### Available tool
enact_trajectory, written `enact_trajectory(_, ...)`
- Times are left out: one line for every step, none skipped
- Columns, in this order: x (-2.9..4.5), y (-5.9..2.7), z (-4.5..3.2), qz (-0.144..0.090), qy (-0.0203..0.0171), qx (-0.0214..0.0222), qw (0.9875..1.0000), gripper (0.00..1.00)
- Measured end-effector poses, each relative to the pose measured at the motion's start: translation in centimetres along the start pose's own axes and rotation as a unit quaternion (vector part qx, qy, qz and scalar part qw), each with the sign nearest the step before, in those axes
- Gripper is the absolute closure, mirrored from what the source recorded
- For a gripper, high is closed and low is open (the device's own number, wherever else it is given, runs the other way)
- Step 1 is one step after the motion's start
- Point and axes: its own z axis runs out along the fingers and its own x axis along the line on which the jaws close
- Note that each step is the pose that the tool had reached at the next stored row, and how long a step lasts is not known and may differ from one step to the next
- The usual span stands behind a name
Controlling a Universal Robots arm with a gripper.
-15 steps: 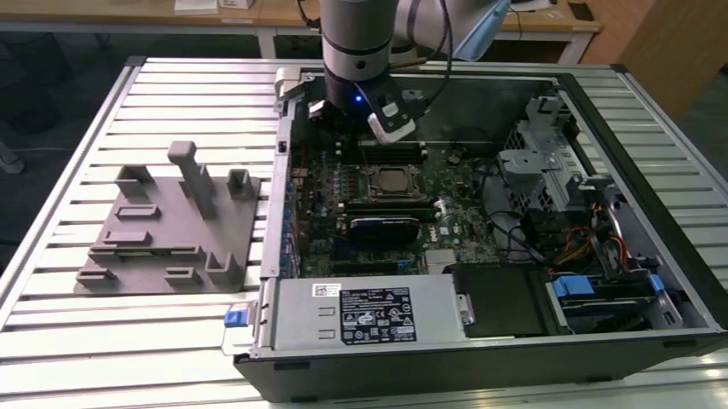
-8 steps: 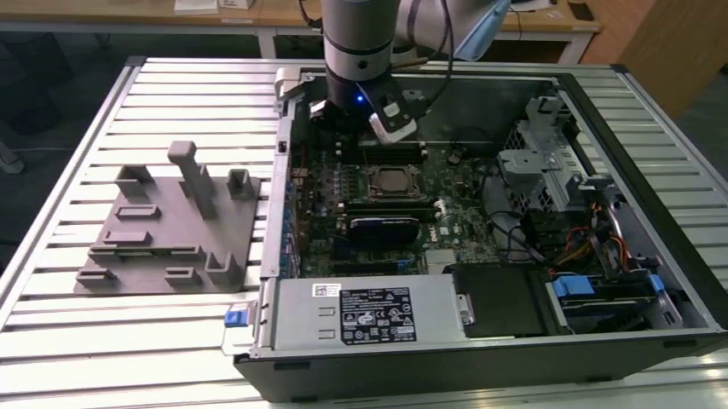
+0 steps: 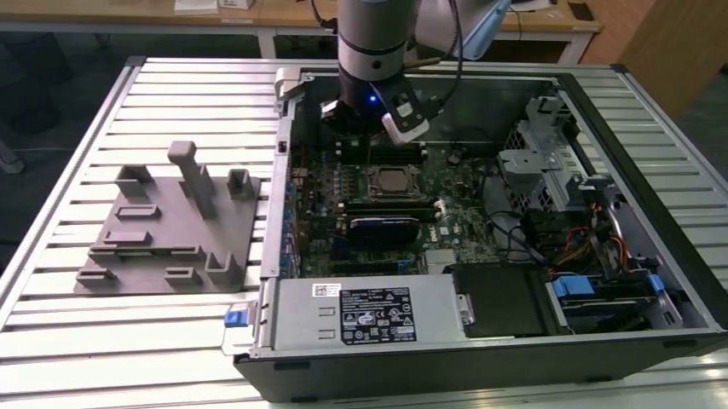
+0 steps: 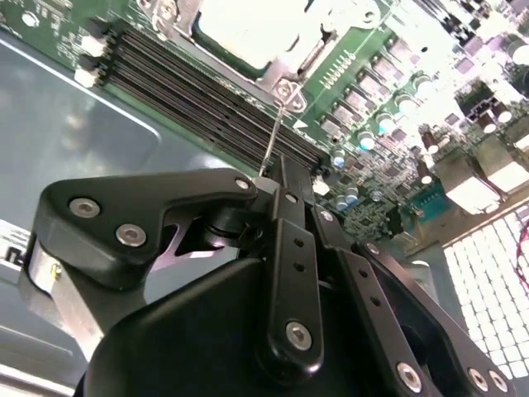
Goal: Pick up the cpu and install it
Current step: 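Install the first cpu locking lever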
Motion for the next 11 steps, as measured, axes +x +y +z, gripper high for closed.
enact_trajectory(-0.17, -0.01, 0.01, 0.0, 0.0, 0.0008, 1.0, 0.89)
enact_trajectory(-0.33, -0.01, 0.01, 0.0, 0.0, 0.0016, 1.0, 0.89)
enact_trajectory(-0.45, -0.02, 0.01, 0.001, 0.0, 0.0027, 1.0, 0.89)
enact_trajectory(-0.6, -0.03, 0.02, 0.001, 0.0, 0.0037, 1.0, 0.89)
enact_trajectory(-0.75, -0.03, 0.02, 0.001, -0.0001, 0.0046, 1.0, 0.89)
enact_trajectory(-0.87, -0.04, 0.03, 0.001, -0.0001, 0.0057, 1.0, 0.89)
enact_trajectory(-0.9, -0.04, 0.03, 0.001, -0.0001, 0.007, 1.0, 0.89)
enact_trajectory(-0.9, -0.04, 0.03, 0.001, -0.0001, 0.0076, 1.0, 0.89)
enact_trajectory(-0.9, -0.05, 0.03, 0.001, -0.0001, 0.0077, 1.0, 0.89)
enact_trajectory(-0.9, -0.05, 0.03, 0.001, -0.0001, 0.0079, 1.0, 0.89)
enact_trajectory(-0.9, -0.04, 0.02, 0.001, 0.0, 0.0081, 1.0, 0.89)
